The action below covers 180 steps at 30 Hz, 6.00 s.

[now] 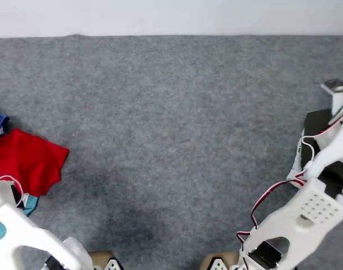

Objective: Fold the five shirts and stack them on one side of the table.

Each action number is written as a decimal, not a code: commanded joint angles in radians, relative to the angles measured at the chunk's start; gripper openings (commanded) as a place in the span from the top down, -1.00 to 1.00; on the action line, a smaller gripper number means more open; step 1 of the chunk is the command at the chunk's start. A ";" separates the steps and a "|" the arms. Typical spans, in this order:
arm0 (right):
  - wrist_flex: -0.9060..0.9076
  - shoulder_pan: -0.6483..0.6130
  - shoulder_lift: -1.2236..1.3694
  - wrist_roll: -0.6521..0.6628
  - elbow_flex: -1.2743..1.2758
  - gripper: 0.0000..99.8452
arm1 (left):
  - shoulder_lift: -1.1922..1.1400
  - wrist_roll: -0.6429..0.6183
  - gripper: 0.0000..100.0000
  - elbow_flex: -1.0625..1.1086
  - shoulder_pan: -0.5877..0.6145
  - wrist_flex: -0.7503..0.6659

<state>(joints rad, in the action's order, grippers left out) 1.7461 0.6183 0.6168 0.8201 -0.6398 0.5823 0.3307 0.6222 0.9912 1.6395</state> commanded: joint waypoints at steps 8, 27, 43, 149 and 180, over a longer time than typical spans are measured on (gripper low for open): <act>0.048 -0.041 0.056 -0.034 -0.005 0.98 | 0.026 0.005 0.99 -0.002 -0.008 -0.008; -0.374 0.344 0.091 0.235 -0.003 0.98 | 0.026 0.005 0.99 -0.002 -0.008 -0.008; -0.282 0.262 -0.128 0.244 -0.008 0.98 | 0.026 0.005 0.99 -0.002 -0.008 -0.014; 0.048 -0.031 -0.808 -0.325 0.773 0.98 | -0.043 -0.037 0.99 -0.682 -0.664 -0.164; 0.050 -0.036 -1.012 -0.324 0.821 0.98 | 0.089 0.299 0.79 -0.369 -0.554 0.110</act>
<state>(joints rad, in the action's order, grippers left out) 1.7538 0.5907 -0.3514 0.5040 0.1672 0.6559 0.5317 0.2555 0.3191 1.7300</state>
